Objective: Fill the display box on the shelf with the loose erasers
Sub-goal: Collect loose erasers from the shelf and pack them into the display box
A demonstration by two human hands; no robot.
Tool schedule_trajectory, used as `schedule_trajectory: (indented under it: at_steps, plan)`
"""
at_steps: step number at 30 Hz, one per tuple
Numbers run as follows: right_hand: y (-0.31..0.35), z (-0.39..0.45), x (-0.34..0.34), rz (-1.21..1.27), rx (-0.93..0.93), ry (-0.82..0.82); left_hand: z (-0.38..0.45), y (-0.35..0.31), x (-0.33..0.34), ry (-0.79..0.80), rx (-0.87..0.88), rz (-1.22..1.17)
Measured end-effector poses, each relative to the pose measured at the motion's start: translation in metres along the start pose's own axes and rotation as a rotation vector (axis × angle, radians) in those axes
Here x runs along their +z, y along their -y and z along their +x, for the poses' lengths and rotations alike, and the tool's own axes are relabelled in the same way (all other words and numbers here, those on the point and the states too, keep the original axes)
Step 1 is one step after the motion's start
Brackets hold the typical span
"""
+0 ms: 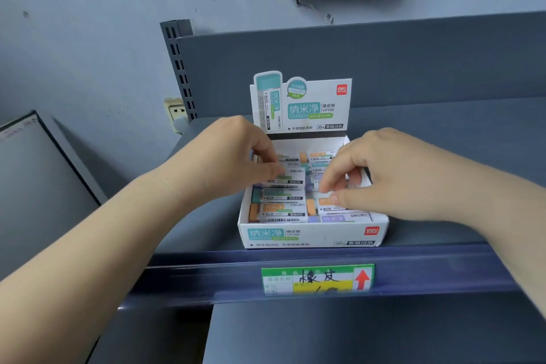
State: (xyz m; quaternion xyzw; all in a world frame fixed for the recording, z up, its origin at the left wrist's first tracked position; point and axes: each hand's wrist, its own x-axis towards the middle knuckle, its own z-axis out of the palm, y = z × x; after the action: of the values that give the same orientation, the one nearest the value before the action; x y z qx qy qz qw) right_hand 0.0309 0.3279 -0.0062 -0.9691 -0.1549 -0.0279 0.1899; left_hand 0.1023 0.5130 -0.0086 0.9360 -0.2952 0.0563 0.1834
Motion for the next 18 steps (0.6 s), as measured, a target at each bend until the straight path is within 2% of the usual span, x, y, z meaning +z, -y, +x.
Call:
schedule_trajectory:
  at_steps: [5,13,15,18]
  plan:
    - [0.0035,0.0012,0.0029,0.007,0.048,0.048,-0.0020,0.0008,0.0005,0.022,0.052,0.043]
    - [0.0082,0.0014,0.0045,0.007,0.100,0.036,-0.0003,0.0051,0.0023,0.018,0.104,0.073]
    - [0.0092,0.0006,0.0052,-0.017,0.101,0.009,0.0000,0.0046,0.0020,0.014,0.116,0.082]
    - [0.0098,-0.0046,0.0026,-0.045,0.072,-0.121,-0.0006,-0.0014,-0.0004,-0.013,0.136,0.069]
